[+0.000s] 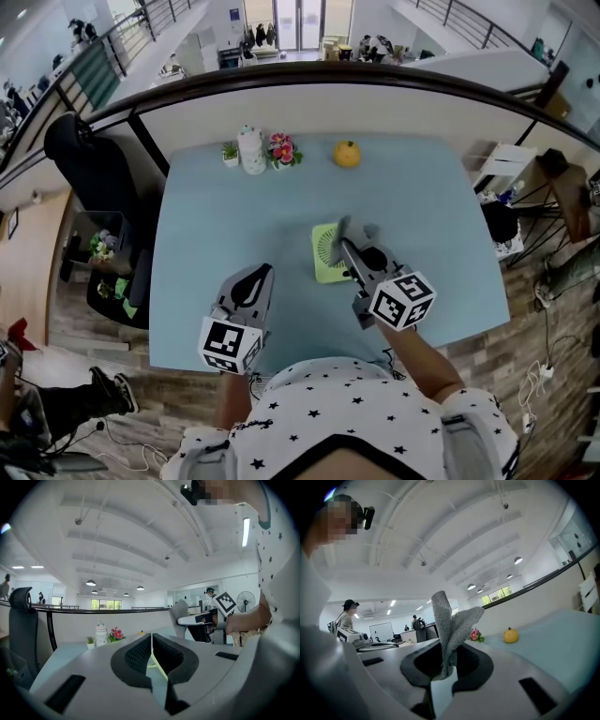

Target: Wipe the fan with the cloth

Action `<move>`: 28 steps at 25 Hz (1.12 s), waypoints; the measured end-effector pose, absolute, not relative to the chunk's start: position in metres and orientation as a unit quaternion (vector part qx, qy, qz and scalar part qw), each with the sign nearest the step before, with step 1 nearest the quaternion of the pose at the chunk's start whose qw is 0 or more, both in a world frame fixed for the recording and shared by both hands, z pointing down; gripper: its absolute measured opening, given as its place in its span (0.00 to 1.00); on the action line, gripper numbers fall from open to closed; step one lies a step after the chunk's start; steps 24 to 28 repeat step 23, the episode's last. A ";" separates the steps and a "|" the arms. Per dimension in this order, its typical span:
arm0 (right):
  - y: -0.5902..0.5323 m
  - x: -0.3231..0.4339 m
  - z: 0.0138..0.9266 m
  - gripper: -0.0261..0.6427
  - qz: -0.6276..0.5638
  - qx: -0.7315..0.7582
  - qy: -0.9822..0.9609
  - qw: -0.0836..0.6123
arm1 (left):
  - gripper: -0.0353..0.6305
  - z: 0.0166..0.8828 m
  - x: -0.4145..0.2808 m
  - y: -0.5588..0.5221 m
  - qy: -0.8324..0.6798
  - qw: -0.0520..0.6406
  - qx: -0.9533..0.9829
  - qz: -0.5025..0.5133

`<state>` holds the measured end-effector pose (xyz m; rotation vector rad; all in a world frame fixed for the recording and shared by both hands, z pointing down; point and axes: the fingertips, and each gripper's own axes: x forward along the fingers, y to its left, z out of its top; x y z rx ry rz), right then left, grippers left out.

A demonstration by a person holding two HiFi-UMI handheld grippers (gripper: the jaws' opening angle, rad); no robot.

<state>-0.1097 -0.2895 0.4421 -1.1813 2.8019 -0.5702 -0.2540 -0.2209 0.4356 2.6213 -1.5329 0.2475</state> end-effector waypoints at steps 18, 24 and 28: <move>-0.286 -0.110 0.443 0.11 -0.187 -0.382 0.905 0.019 | 0.10 0.436 -0.253 -0.219 -0.503 0.050 0.859 0.081; -0.286 -0.110 0.442 0.11 -0.189 -0.380 0.905 0.020 | 0.10 0.436 -0.253 -0.217 -0.504 0.049 0.859 0.080; -0.286 -0.110 0.442 0.11 -0.189 -0.380 0.905 0.020 | 0.10 0.436 -0.253 -0.217 -0.504 0.049 0.859 0.080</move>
